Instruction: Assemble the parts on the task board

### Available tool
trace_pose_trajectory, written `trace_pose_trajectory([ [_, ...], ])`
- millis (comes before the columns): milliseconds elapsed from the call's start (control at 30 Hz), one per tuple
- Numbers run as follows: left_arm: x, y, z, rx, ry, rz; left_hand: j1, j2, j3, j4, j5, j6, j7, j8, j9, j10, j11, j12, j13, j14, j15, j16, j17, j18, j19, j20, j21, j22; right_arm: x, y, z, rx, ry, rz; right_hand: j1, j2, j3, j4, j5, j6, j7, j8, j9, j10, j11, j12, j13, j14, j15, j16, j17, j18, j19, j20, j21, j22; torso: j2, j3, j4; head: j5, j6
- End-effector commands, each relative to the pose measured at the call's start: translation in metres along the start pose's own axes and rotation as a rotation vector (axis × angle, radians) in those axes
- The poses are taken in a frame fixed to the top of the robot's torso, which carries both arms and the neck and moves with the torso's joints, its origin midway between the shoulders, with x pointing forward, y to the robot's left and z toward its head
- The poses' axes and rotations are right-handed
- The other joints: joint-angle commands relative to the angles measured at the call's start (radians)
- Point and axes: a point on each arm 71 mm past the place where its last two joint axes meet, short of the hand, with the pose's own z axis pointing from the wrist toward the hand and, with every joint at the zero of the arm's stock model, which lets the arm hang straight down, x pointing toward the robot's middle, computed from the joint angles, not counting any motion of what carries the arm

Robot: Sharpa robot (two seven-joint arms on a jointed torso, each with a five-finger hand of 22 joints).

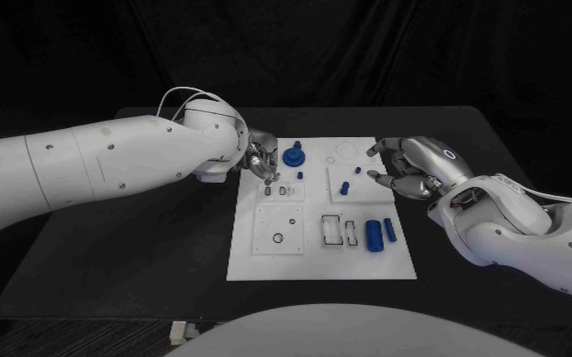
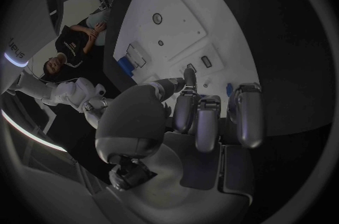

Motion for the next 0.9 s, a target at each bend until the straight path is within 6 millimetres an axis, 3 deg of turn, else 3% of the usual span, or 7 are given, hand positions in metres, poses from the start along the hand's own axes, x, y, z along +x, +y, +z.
trace_pose_trajectory([
  [33, -0.008, -0.007, -0.007, 0.129, -0.134, -0.083, 0.018, -0.002, -0.055, 0.021, -0.001, -0.001, 0.012, -0.041, -0.046, 0.000, 0.005, -0.003, 0.034, 0.087, 0.008, 0.000, 0.238, 0.002, 0.004, 0.007, 0.008, 0.199, -0.005, -0.003, -0.005, -0.011, -0.011, -0.038, -0.003, 0.001, -0.004, 0.011, -0.035, 0.019, -0.004, 0.006, -0.002, 0.084, -0.007, 0.007, 0.229, 0.080, -0.008, 0.001, 0.143, 0.010, 0.031, -0.009, 0.012, 0.205, 0.001, -0.0003, -0.0013, -0.001, 0.000],
  [233, -0.008, -0.001, -0.019, 0.204, -0.231, -0.122, 0.044, 0.011, -0.196, 0.105, -0.100, -0.003, 0.043, -0.186, -0.208, 0.009, 0.026, 0.004, 0.036, 0.094, 0.027, 0.005, 0.247, -0.002, 0.019, 0.021, 0.024, 0.204, -0.029, -0.024, -0.020, 0.019, -0.033, -0.185, -0.048, -0.030, -0.075, 0.089, -0.243, 0.116, -0.030, -0.014, -0.013, 0.105, -0.015, 0.033, 0.263, 0.093, -0.022, 0.031, 0.197, -0.010, 0.069, -0.020, 0.091, 0.235, 0.000, -0.0016, 0.0032, -0.012, 0.000],
  [467, -0.002, 0.003, -0.024, 0.252, -0.258, -0.147, -0.029, 0.040, -0.348, 0.177, -0.153, -0.012, 0.052, -0.301, -0.369, 0.036, 0.033, 0.035, 0.061, 0.105, 0.032, 0.017, 0.263, -0.011, 0.050, 0.027, 0.066, 0.218, -0.053, -0.050, -0.038, 0.102, -0.021, -0.352, -0.139, -0.073, -0.150, 0.145, -0.302, 0.164, -0.048, -0.071, -0.015, 0.105, -0.027, 0.033, 0.263, 0.106, -0.038, 0.065, 0.263, -0.029, 0.102, -0.035, 0.167, 0.260, -0.001, -0.0022, 0.0031, -0.035, 0.000],
  [600, 0.002, 0.003, -0.024, 0.258, -0.228, -0.187, -0.043, 0.073, -0.402, 0.175, -0.111, 0.058, 0.054, -0.285, -0.399, 0.035, 0.039, 0.033, 0.058, 0.105, 0.037, 0.017, 0.263, -0.011, 0.048, 0.029, 0.064, 0.217, -0.060, -0.063, -0.046, 0.160, 0.002, -0.408, -0.183, -0.082, -0.155, 0.145, -0.306, 0.181, -0.054, -0.092, -0.013, 0.105, -0.031, 0.033, 0.263, 0.106, -0.041, 0.065, 0.263, -0.032, 0.106, -0.039, 0.176, 0.263, -0.001, -0.0032, 0.0032, -0.054, 0.000],
  [733, 0.004, 0.004, -0.024, 0.259, -0.218, -0.207, -0.019, 0.083, -0.422, 0.175, -0.073, 0.080, 0.054, -0.279, -0.415, 0.031, 0.043, 0.029, 0.053, 0.105, 0.041, 0.017, 0.263, -0.010, 0.045, 0.033, 0.061, 0.216, -0.062, -0.072, -0.051, 0.198, 0.025, -0.439, -0.113, -0.061, -0.122, 0.141, -0.192, 0.195, -0.057, -0.121, -0.010, 0.105, -0.033, 0.033, 0.263, 0.106, -0.043, 0.065, 0.263, -0.032, 0.106, -0.041, 0.176, 0.263, 0.000, -0.0038, 0.0036, -0.067, 0.000],
  [800, 0.005, 0.004, -0.024, 0.258, -0.217, -0.214, 0.032, 0.088, -0.428, 0.163, 0.001, 0.079, 0.055, -0.284, -0.432, 0.030, 0.044, 0.028, 0.052, 0.105, 0.041, 0.017, 0.263, -0.010, 0.045, 0.033, 0.061, 0.216, -0.062, -0.077, -0.051, 0.217, 0.040, -0.455, -0.069, -0.054, -0.108, 0.135, -0.142, 0.199, -0.059, -0.134, -0.010, 0.105, -0.033, 0.033, 0.263, 0.106, -0.043, 0.065, 0.263, -0.032, 0.106, -0.042, 0.176, 0.263, -0.001, -0.0036, 0.0030, -0.071, 0.000],
  [900, 0.005, 0.005, -0.024, 0.256, -0.216, -0.220, 0.047, 0.090, -0.438, 0.167, 0.024, 0.080, 0.056, -0.286, -0.441, 0.030, 0.045, 0.029, 0.052, 0.105, 0.042, 0.017, 0.263, -0.010, 0.045, 0.034, 0.062, 0.216, -0.061, -0.084, -0.052, 0.237, 0.066, -0.475, -0.008, -0.066, -0.063, 0.133, -0.175, 0.203, -0.058, -0.153, -0.009, 0.105, -0.033, 0.033, 0.263, 0.106, -0.043, 0.065, 0.263, -0.032, 0.106, -0.042, 0.176, 0.263, -0.001, -0.0036, 0.0042, -0.077, 0.000],
])
